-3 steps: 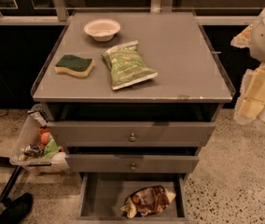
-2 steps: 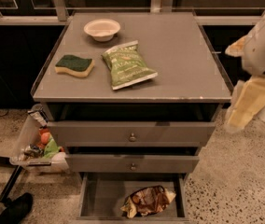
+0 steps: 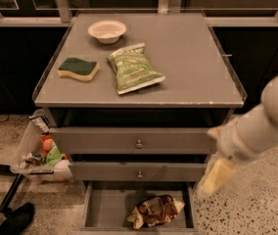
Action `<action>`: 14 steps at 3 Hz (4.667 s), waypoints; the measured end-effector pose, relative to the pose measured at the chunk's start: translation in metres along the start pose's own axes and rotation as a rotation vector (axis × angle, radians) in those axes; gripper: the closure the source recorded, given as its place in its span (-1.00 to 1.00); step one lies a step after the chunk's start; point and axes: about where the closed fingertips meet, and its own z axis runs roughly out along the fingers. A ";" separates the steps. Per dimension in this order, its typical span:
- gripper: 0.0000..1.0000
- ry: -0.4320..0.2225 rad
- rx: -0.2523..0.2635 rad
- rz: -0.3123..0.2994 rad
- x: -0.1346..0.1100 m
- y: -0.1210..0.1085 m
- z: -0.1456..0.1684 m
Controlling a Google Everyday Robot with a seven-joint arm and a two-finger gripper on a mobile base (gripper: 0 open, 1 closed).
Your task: Pick brown chip bag from bottom drawer and place on counter
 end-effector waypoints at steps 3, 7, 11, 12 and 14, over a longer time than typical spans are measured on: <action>-0.15 -0.087 -0.066 0.105 0.033 0.002 0.123; 1.00 -0.257 -0.057 0.381 0.095 -0.012 0.271; 0.61 -0.459 -0.400 0.329 0.104 0.007 0.449; 0.15 -0.459 -0.400 0.328 0.104 0.007 0.449; -0.79 -0.458 -0.299 0.248 0.108 -0.015 0.442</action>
Offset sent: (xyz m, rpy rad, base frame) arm -0.0116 0.0161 -0.0922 0.0802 0.0858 -0.0283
